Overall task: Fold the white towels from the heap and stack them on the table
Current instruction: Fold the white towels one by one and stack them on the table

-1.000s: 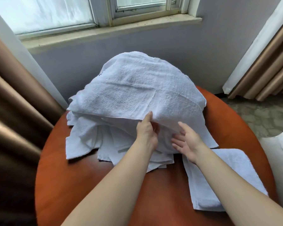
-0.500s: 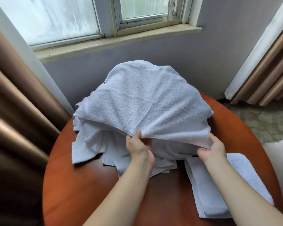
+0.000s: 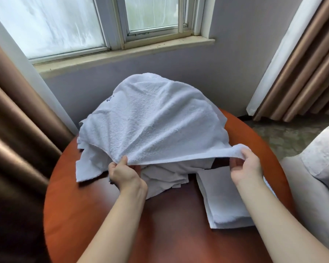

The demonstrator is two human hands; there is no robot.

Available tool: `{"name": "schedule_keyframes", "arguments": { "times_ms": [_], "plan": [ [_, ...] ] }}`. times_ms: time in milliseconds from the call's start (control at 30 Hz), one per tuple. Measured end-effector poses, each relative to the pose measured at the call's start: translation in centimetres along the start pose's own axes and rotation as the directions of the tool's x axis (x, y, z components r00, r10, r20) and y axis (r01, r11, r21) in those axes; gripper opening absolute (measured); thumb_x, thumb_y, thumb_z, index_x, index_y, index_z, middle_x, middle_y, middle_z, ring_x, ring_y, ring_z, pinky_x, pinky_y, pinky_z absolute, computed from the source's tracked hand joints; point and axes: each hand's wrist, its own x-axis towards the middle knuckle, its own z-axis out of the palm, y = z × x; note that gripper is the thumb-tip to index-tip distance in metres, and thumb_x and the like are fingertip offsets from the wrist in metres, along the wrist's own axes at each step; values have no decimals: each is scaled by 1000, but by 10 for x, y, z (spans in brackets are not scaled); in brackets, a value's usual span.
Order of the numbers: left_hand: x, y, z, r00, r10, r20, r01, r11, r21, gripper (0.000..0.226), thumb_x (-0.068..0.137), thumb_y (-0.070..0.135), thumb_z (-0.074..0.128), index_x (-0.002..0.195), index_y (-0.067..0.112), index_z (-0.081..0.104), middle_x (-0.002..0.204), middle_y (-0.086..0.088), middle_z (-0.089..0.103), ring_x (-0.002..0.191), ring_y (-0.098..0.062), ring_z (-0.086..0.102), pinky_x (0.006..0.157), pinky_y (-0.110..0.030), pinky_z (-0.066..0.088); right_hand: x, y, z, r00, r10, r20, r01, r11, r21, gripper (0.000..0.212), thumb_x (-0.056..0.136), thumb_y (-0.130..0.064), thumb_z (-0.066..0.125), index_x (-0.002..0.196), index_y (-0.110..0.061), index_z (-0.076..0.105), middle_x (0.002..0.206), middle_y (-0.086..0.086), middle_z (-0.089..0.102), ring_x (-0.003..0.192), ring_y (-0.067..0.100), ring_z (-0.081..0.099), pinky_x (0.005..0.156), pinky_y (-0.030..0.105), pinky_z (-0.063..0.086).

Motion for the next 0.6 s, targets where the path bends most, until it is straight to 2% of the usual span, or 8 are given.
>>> {"name": "schedule_keyframes", "arguments": {
  "times_ms": [67, 200, 267, 333, 367, 433, 500, 600],
  "plan": [
    [-3, 0, -15, 999, 3, -33, -3, 1000, 0, 26, 91, -4, 47, 75, 16, 50, 79, 0, 58, 75, -19, 57, 75, -34, 50, -6, 2, -14, 998, 58, -30, -59, 997, -42, 37, 86, -5, 59, 123, -8, 60, 117, 11, 66, 94, 23, 67, 64, 28, 55],
    [-8, -5, -48, 996, -21, -91, 23, 999, 24, 25, 90, -4, 47, 82, 18, 53, 84, -1, 61, 79, -20, 60, 73, -33, 52, -31, 11, -36, 985, 173, 14, -171, 982, -82, 34, 87, -5, 51, 119, -9, 62, 108, 11, 68, 89, 27, 67, 67, 33, 54],
    [-11, -6, -62, 993, -28, -113, 35, 998, 61, 25, 90, -4, 47, 82, 19, 52, 84, -2, 60, 78, -20, 59, 69, -32, 51, -45, 14, -43, 982, 185, 28, -182, 980, -81, 27, 88, -4, 48, 109, -12, 64, 102, 8, 69, 87, 26, 67, 69, 34, 54],
    [-16, -5, -72, 993, -36, -112, 48, 993, 107, 26, 91, -4, 46, 83, 20, 51, 85, -2, 59, 75, -18, 58, 62, -30, 50, -55, 18, -49, 985, 170, 27, -167, 981, -99, 24, 89, -2, 45, 101, -13, 63, 104, 8, 67, 89, 26, 66, 80, 36, 54],
    [-19, -5, -77, 994, -42, -100, 54, 991, 126, 26, 92, -4, 45, 83, 20, 51, 85, -1, 59, 74, -16, 58, 61, -30, 50, -61, 20, -50, 987, 157, 25, -154, 983, -104, 23, 89, -2, 45, 99, -13, 62, 106, 9, 66, 91, 26, 65, 85, 38, 53],
    [-25, -7, -87, 997, -59, -56, 67, 984, 165, 27, 92, -5, 43, 86, 20, 53, 87, -1, 60, 77, -16, 59, 62, -30, 50, -71, 24, -52, 992, 124, -6, -124, 986, -107, 24, 86, -1, 46, 100, -12, 62, 108, 9, 66, 93, 27, 65, 85, 39, 53],
    [-32, -11, -99, 996, -91, -2, 90, 975, 201, 28, 93, -5, 41, 91, 18, 58, 91, -1, 63, 87, -20, 60, 75, -36, 54, -84, 27, -52, 996, 89, -31, -91, 992, -87, 29, 85, 0, 47, 107, -11, 62, 106, 9, 67, 95, 28, 65, 80, 40, 54],
    [-46, -14, -121, 987, -162, 7, 155, 955, 254, 32, 93, -6, 39, 101, 14, 62, 95, -1, 66, 98, -26, 60, 100, -47, 47, -104, 32, -52, 998, 37, -50, -40, 998, -47, 32, 90, 2, 43, 117, -10, 56, 101, 8, 65, 87, 26, 64, 75, 43, 52]
  ]
}}
